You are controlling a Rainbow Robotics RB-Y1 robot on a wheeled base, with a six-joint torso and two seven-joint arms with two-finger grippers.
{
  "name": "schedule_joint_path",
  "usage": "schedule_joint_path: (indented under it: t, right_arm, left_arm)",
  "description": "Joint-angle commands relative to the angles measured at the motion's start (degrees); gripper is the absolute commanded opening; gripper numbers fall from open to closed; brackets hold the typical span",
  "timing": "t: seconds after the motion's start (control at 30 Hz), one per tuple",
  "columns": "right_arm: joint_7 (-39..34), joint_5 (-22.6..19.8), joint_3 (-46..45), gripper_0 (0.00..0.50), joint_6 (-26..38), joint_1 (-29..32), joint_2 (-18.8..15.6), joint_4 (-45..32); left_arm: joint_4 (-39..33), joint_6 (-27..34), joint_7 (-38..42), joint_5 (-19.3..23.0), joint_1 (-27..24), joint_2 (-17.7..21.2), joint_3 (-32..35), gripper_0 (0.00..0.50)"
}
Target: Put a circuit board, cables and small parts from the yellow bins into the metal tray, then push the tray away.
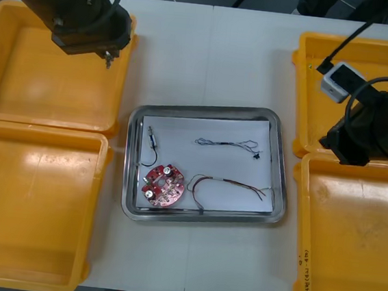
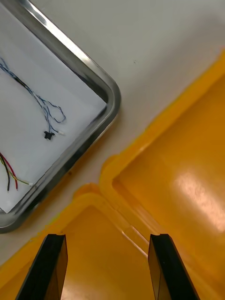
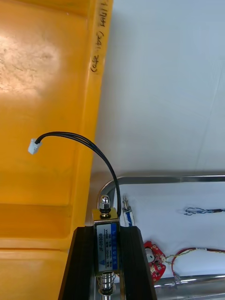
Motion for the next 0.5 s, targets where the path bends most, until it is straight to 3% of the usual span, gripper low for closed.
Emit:
schedule_joint_path:
  t: [0.03,0.5]
  right_arm:
    - [-5.42,0.86,-6.37,0.5,0.16,7.41,-2.89,-4.19]
    - [-20.8,1.22,-18.49,0.5,0.16,18.92,-3.06,-4.19]
  left_arm:
    - [-3.28,0.1,7.32,-1.25,0.41,-1.48,-4.96,0.001]
    - [-3.63,-5.17,12.51,-6.17,2.43,-6.66,-15.07,0.002]
